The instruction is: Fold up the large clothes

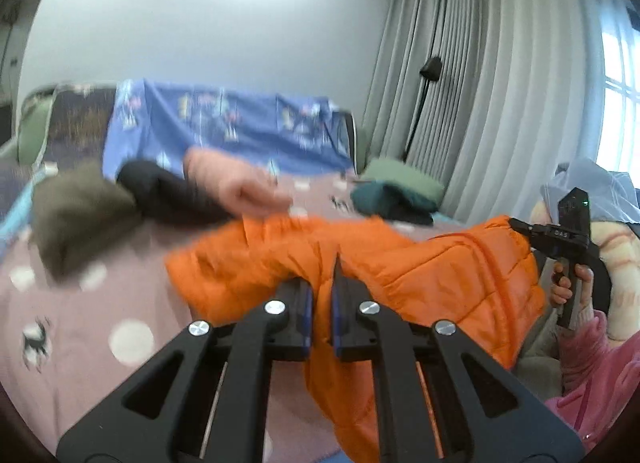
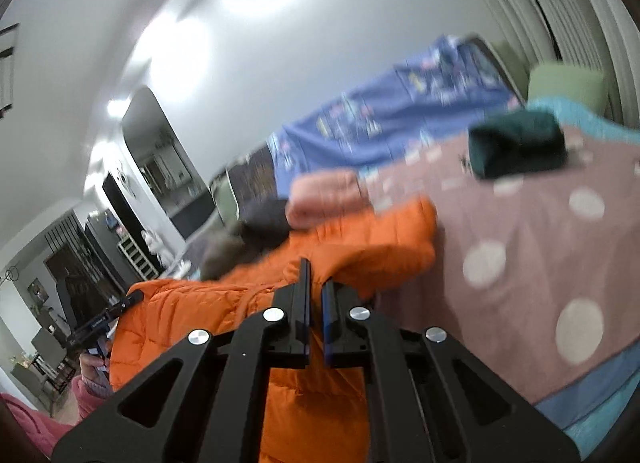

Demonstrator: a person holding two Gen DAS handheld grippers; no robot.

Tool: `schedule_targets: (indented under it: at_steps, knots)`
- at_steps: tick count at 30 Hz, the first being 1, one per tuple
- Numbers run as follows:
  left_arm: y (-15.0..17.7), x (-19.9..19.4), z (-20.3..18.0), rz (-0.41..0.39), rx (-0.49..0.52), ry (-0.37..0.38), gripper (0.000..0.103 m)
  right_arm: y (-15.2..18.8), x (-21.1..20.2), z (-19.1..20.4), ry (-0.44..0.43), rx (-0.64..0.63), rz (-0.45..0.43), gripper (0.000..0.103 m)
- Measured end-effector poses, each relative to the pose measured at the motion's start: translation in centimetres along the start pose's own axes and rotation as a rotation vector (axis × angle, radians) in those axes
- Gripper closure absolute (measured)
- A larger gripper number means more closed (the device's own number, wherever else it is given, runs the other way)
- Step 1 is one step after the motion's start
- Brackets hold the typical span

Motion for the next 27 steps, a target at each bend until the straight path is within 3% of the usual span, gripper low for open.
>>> schedule_targets:
  at_steps: [5, 15, 23, 27]
  knots:
    - [-0.9, 1.2, 0.6, 0.004, 0.034, -0.053, 0.096, -0.3, 2.1, 0.2, 0.069, -0.085, -0.004, 0.099]
    - [3.1, 10.9, 5.4, 0.155, 0.053, -0.185, 0.095, 3.3, 12.4, -5.5, 0.259, -0.117, 0.11, 0.099]
    - [7.2, 17.4, 10.0, 0.262, 0.021, -0.262, 0.091, 6.5, 17.9, -9.6, 0.312, -0.085, 0.195, 0.098]
    - [9.2, 18.9, 11.6, 0.285, -0.025, -0.26, 0.087, 8.0, 19.6, -11.0, 0.324, -0.076, 0.227, 0.097]
Point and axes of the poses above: each gripper's, at about its wrist camera, not at the fingertips, and x roughly the way its jaws point, z to its left, y to its underside, the point moved 3 cm from there along x, roughly the way its jaws point, and after that the axes turned 9 degrees about -z, right-handed, at the moved point
